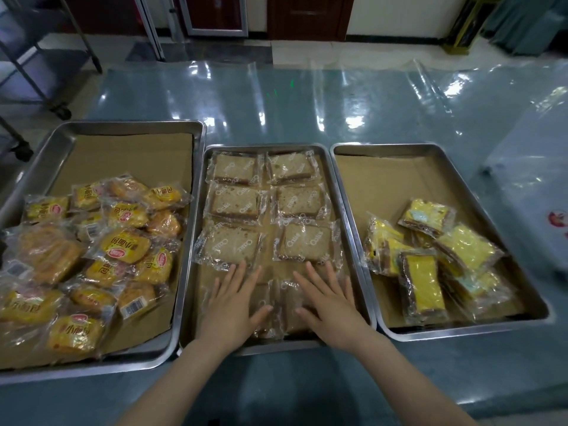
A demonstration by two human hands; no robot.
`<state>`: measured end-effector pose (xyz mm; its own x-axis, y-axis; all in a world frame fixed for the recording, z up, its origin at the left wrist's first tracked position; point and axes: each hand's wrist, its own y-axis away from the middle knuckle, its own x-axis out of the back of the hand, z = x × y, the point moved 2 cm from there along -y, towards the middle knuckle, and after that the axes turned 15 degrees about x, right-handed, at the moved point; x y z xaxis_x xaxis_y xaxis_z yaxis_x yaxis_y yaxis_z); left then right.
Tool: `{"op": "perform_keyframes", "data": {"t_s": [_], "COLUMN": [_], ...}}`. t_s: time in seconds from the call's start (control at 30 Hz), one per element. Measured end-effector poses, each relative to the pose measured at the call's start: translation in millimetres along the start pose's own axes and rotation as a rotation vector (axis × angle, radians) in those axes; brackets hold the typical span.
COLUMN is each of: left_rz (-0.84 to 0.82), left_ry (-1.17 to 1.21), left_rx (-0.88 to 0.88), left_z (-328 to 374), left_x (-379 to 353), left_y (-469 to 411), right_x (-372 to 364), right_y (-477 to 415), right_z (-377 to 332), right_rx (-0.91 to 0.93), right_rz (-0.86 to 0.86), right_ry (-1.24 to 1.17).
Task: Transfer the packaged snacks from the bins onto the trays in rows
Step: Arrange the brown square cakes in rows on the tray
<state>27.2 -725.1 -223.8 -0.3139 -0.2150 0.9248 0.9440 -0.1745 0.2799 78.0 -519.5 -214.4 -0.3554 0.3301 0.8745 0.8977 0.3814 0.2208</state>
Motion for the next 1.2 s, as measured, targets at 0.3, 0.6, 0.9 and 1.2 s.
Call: {"op": "perform_keyframes", "data": {"t_s": [0.3, 0.6, 0.9, 1.2], "left_rz": [-0.023, -0.007, -0.019, 0.004], "left_ry": [-0.116, -0.164, -0.187, -0.143], "left_rx": [0.082, 0.132, 0.167, 0.162], "left_z": [-4.4, 4.7, 12.5, 6.2], "left_x": [14.5, 7.2, 6.7, -6.5], "left_y": [-41.3, -46.4, -46.3, -42.9], "right_x": [4.4, 6.3, 33.1, 26.2], "right_y": [-37.8, -40.7, -82.2, -72.4], "right_z": [8.7, 15.8, 42.8, 50.7], "right_rx": [0.042, -0.036, 0.031, 0.086], "right_rz": [-0.083, 0.035, -0.034, -0.014], "right_ry": [0.225, 0.211, 0.181, 0.221]}}
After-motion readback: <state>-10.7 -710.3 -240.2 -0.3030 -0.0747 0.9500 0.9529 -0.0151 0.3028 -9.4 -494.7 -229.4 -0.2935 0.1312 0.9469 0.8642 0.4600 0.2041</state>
